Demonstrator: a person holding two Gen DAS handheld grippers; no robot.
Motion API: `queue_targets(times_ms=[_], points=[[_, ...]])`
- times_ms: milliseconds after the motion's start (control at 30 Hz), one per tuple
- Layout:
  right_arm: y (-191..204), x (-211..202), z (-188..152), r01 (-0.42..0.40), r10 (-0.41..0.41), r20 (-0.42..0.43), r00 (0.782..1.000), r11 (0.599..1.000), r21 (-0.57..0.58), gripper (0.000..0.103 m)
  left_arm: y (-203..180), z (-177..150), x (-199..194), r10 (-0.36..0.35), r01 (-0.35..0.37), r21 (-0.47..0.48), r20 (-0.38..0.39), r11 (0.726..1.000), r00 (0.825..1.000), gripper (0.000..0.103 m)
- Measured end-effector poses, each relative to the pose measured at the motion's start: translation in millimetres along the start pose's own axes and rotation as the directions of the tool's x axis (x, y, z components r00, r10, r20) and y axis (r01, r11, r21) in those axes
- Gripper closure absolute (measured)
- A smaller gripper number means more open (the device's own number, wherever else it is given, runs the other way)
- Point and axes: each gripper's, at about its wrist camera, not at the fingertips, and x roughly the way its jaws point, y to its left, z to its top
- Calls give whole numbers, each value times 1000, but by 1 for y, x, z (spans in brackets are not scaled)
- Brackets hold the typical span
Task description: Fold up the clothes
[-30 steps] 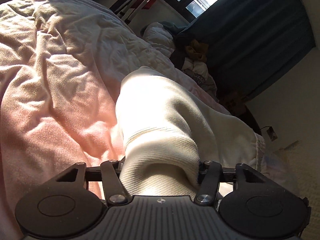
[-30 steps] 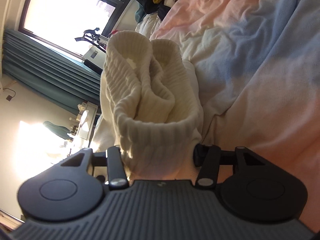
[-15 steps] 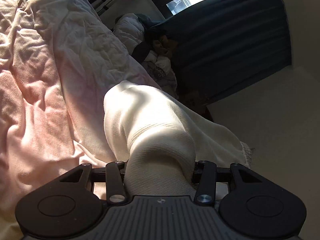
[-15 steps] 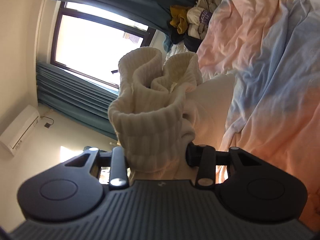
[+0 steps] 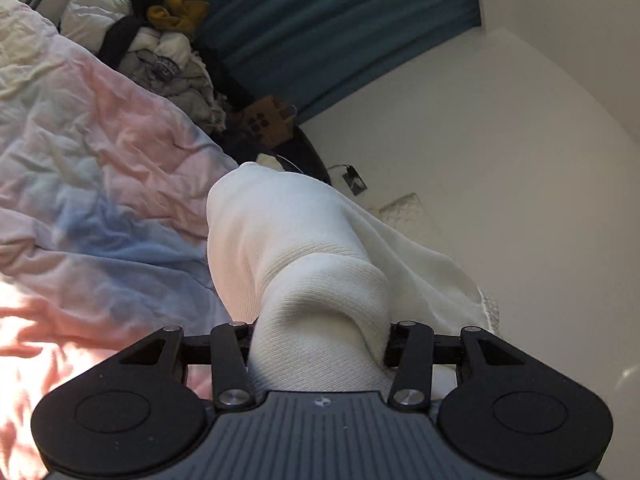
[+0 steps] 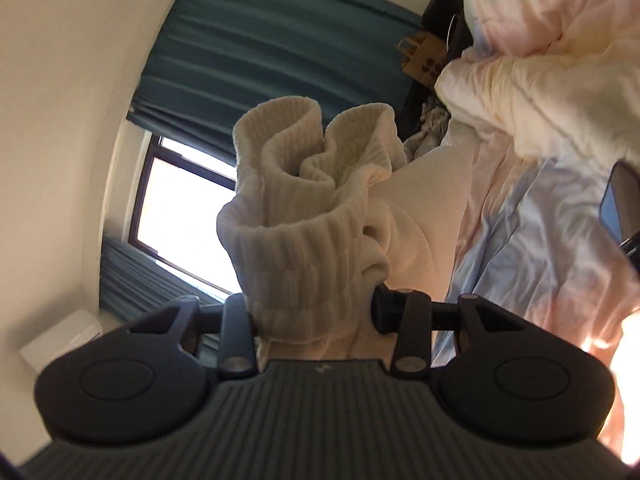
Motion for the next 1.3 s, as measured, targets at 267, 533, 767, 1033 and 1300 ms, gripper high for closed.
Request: queue_targets(times_ms=[267,533,767,1033,1300], points=[[-49,-104,55,71,-78,211,974,997,37,61,-54,-78,119,-96,101,18,-177,995,979,55],[-122,-199,61,133,-182,383,906,980,151,61,-58,-161,214,-105,117,12,-366,993,925,55],[-179,-247,39,177,-283,497,820,952,249,61,-54,-207,274,-89,128,53,-464,990,881,55],[-227,-255,16,224,-351,501,791,928,297,58,-40,-222,294,-30,122,133,-546,984,837,50],[-239,-258,1,294,-432,477,766,894,338,54,-40,-223,284,45,105,219,-585,970,809,38]])
